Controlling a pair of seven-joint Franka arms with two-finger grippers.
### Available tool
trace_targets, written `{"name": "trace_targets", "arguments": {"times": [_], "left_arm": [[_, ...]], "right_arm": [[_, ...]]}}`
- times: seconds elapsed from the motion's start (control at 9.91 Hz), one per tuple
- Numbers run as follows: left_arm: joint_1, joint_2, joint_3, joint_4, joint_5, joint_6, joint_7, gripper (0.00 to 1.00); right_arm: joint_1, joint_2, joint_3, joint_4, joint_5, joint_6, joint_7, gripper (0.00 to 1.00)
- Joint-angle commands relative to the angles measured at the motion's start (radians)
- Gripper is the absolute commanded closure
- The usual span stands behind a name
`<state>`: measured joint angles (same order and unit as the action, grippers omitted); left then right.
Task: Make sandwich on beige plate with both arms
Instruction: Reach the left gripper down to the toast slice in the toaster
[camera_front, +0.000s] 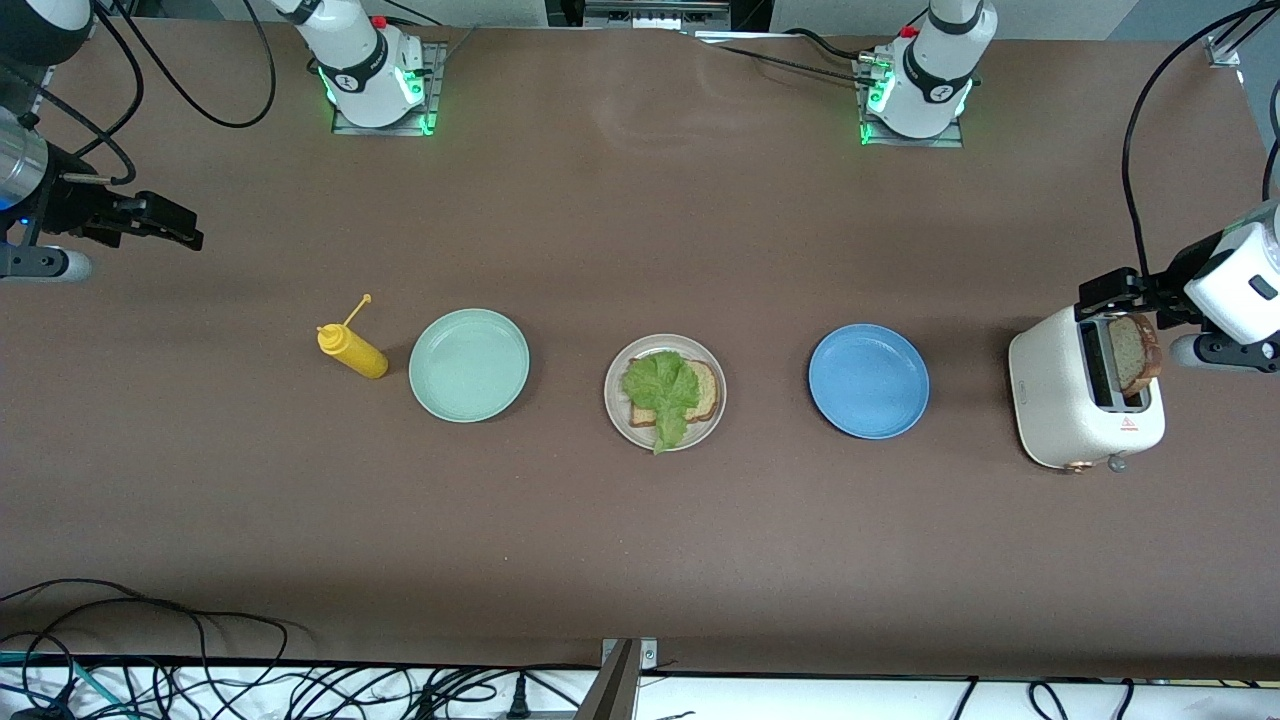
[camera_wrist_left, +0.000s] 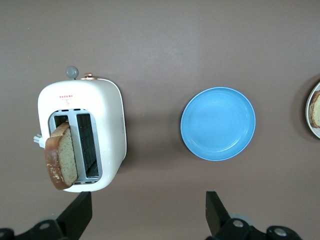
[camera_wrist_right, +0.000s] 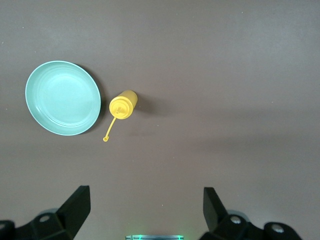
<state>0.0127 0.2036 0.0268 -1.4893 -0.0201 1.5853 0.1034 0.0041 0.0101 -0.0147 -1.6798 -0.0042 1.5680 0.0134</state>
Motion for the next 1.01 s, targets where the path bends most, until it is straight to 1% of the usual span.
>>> {"name": "trace_targets", "arguments": {"times": [0.0,0.1,0.3,0.4,0.5,0.61,0.81,0.91], "left_arm": [[0.006,-0.003,-0.005,0.006,0.032,-0.013,0.01,0.0],[0.025,0.011,-0.005,0.006,0.032,-0.011,0.012,0.0],[0.091,0.045,-0.005,0.008,0.034,0.004,0.018,0.0],[0.105,0.065,-0.005,0.008,0.042,0.025,0.033,0.0],[0.119,0.08,-0.005,0.006,0.087,0.03,0.053,0.0],[0.137,0.105,-0.007,0.003,0.098,0.039,0.077,0.0],[0.18,0.103,-0.007,-0.052,0.098,0.076,0.13,0.0],[0.199,0.094,-0.008,-0.095,0.098,0.114,0.134,0.0]], "right_arm": [[0.007,-0.01,-0.007,-0.009,0.003,0.0,-0.016,0.0],[0.005,-0.009,-0.008,-0.009,0.024,0.001,-0.018,0.0],[0.004,-0.009,-0.011,-0.009,0.03,0.0,-0.019,0.0],[0.004,-0.009,-0.01,-0.009,0.029,-0.002,-0.019,0.0],[0.004,-0.009,-0.011,-0.009,0.029,0.0,-0.019,0.0],[0.004,-0.009,-0.011,-0.008,0.027,0.0,-0.019,0.0],[0.004,-0.009,-0.008,0.002,0.015,-0.002,-0.018,0.0],[0.004,-0.009,-0.01,0.002,0.013,-0.002,-0.018,0.0]]}}
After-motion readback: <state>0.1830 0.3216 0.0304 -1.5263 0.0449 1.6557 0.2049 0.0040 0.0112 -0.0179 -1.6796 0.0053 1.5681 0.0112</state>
